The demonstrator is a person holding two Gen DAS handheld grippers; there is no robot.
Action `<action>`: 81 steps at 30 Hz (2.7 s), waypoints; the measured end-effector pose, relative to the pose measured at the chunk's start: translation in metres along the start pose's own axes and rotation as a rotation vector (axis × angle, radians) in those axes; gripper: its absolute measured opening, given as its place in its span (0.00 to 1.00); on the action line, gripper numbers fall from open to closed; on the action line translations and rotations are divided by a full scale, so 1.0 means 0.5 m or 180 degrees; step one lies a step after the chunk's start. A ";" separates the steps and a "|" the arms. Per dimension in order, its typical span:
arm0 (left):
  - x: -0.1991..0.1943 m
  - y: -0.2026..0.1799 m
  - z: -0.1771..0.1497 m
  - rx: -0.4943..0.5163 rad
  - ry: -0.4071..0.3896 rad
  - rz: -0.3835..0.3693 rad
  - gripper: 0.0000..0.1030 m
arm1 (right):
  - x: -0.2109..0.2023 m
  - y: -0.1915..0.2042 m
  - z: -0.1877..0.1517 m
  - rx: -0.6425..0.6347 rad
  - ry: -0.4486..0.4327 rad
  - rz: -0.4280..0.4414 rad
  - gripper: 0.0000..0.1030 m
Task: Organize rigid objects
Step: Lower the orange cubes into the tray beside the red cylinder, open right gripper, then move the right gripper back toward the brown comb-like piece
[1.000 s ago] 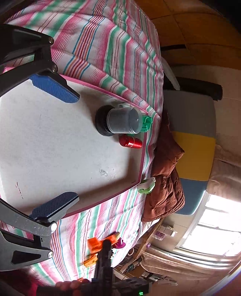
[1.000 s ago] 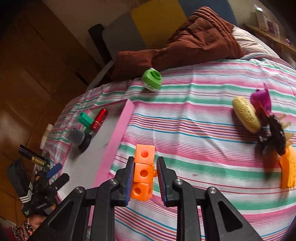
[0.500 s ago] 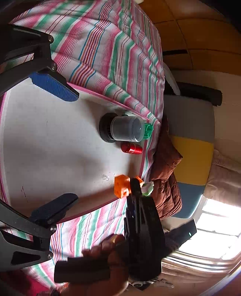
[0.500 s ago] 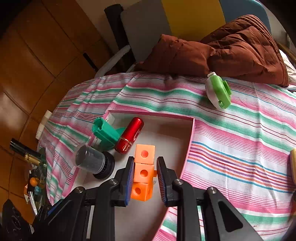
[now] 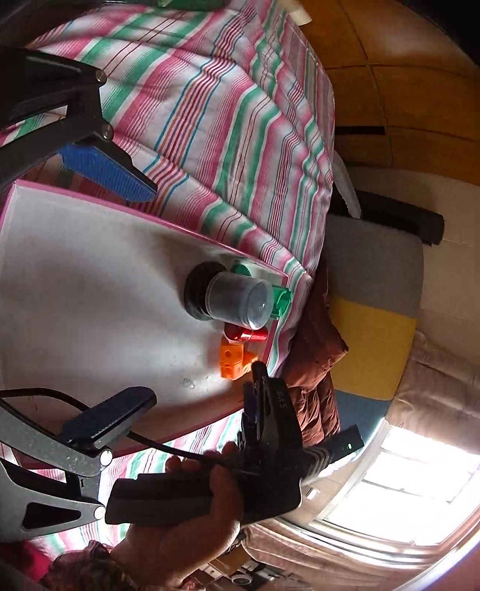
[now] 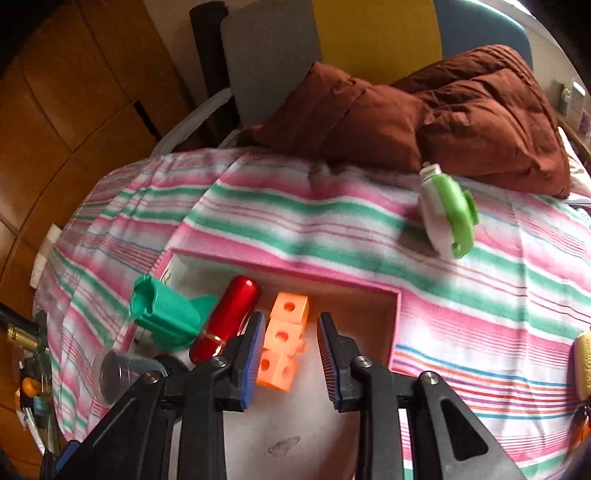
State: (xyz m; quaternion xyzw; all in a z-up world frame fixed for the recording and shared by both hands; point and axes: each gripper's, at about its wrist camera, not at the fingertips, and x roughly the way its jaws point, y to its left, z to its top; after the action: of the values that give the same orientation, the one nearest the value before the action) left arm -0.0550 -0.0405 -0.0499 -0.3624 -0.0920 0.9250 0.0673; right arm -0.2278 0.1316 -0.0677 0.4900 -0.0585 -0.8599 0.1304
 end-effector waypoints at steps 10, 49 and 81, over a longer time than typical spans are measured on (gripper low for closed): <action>0.004 -0.004 -0.009 -0.0010 0.0051 -0.0121 0.99 | -0.078 -0.021 -0.037 -0.0045 -0.0142 0.0067 0.32; -0.044 -0.195 -0.071 0.0678 0.0157 -0.0761 1.00 | -0.366 -0.560 -0.278 0.1052 -0.0588 -0.1159 0.35; -0.051 -0.310 -0.101 0.0965 0.0226 -0.0709 1.00 | -0.358 -0.528 -0.231 0.1289 -0.0947 0.0363 0.46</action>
State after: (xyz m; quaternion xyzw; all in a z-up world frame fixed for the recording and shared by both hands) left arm 0.0070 0.1115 -0.0354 -0.3681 0.0113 0.9017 0.2264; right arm -0.0860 0.4382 -0.0393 0.3701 -0.2756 -0.8846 0.0679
